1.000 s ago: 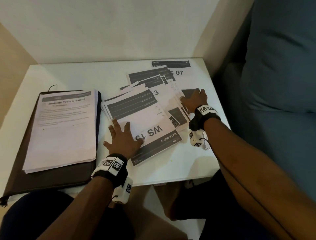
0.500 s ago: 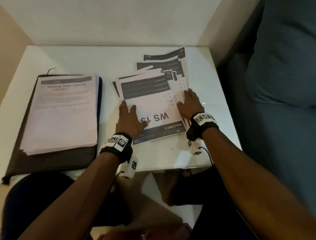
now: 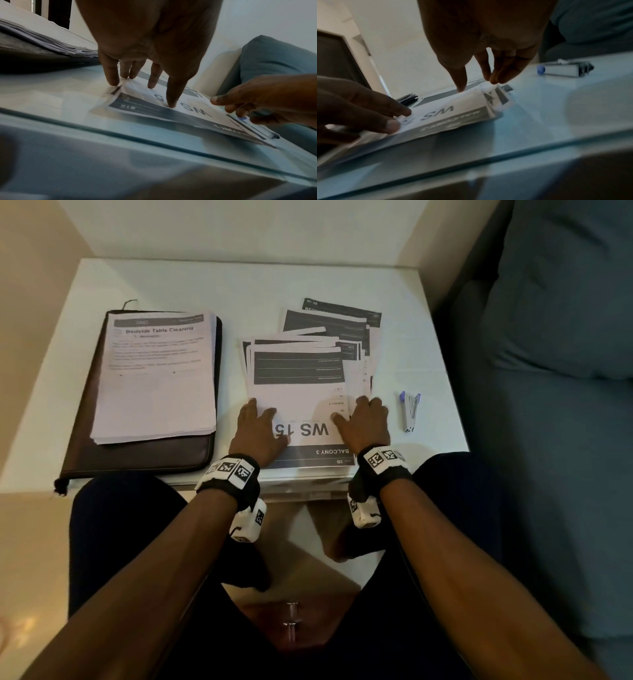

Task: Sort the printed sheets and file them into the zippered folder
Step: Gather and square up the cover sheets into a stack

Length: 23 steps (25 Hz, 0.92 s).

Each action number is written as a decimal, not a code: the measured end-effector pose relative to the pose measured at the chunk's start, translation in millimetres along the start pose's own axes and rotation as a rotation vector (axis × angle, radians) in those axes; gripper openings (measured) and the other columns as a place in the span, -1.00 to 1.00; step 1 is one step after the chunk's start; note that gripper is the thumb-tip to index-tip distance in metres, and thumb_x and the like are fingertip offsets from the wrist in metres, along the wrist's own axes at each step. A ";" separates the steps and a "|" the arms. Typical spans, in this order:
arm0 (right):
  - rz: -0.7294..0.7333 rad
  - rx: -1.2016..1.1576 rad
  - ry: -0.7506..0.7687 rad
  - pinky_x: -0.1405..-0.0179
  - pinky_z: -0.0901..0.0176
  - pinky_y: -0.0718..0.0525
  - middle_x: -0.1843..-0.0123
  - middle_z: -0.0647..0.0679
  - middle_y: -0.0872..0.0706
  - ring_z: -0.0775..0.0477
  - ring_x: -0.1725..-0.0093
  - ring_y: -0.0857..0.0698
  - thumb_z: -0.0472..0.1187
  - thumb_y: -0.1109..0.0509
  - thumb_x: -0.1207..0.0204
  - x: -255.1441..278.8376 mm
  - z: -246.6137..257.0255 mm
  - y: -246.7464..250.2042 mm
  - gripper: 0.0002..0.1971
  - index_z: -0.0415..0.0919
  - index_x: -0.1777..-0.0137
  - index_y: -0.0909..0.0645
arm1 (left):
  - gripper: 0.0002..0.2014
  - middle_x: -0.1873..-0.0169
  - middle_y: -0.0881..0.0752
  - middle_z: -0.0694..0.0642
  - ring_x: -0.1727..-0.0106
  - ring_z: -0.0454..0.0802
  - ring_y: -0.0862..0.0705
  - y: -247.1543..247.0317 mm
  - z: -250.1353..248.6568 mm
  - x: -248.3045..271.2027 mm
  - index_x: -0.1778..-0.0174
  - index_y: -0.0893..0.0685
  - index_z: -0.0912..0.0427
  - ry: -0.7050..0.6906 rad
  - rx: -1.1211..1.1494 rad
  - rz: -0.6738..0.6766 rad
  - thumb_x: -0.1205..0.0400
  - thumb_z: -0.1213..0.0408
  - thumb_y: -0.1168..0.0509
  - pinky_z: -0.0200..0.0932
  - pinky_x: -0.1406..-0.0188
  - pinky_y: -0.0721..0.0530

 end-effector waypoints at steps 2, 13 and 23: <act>0.069 -0.066 -0.059 -0.33 -0.26 -0.59 -0.42 -0.26 -0.49 -0.31 -0.47 -0.44 0.14 -0.49 -0.55 3.0 -6.6 -16.3 -0.34 -0.29 -0.45 -0.43 | -0.25 -0.83 0.01 0.28 -0.84 0.28 0.05 -2.8 -0.9 2.2 -0.76 -0.32 0.09 -0.001 -0.013 0.010 -0.69 0.00 -0.45 0.20 -0.80 -0.07; -0.035 -0.189 0.008 -0.25 -0.07 -0.66 -0.27 -0.20 -0.75 -0.27 -0.30 -0.67 -0.16 -0.35 -0.68 -11.7 -7.9 41.5 -0.75 -0.14 -0.29 -0.71 | -0.41 -0.67 -0.42 0.27 -0.71 0.29 -0.32 58.3 -84.7 -6.8 -0.67 -0.44 0.17 -0.266 0.035 -0.053 -0.71 0.17 -0.40 0.21 -0.71 -0.29; 0.079 -0.109 0.484 -0.16 0.03 -0.79 -0.19 -0.09 -0.81 -0.01 -0.03 -0.77 -0.16 -0.41 -0.69 8.9 110.0 149.7 -0.75 -0.07 -0.32 -0.78 | -0.62 -0.44 -0.69 0.01 -0.51 0.16 -0.61 132.0 -199.3 -6.2 -0.53 -0.56 -0.18 -0.521 -0.561 -0.054 -0.76 -0.03 -0.27 0.55 -0.60 -0.16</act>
Point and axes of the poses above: each hand's wrist, its own x-axis away from the middle knuckle, its own y-axis out of the back of the hand, z = x × y, the point moved 10 cm from there along -x, towards the middle knuckle
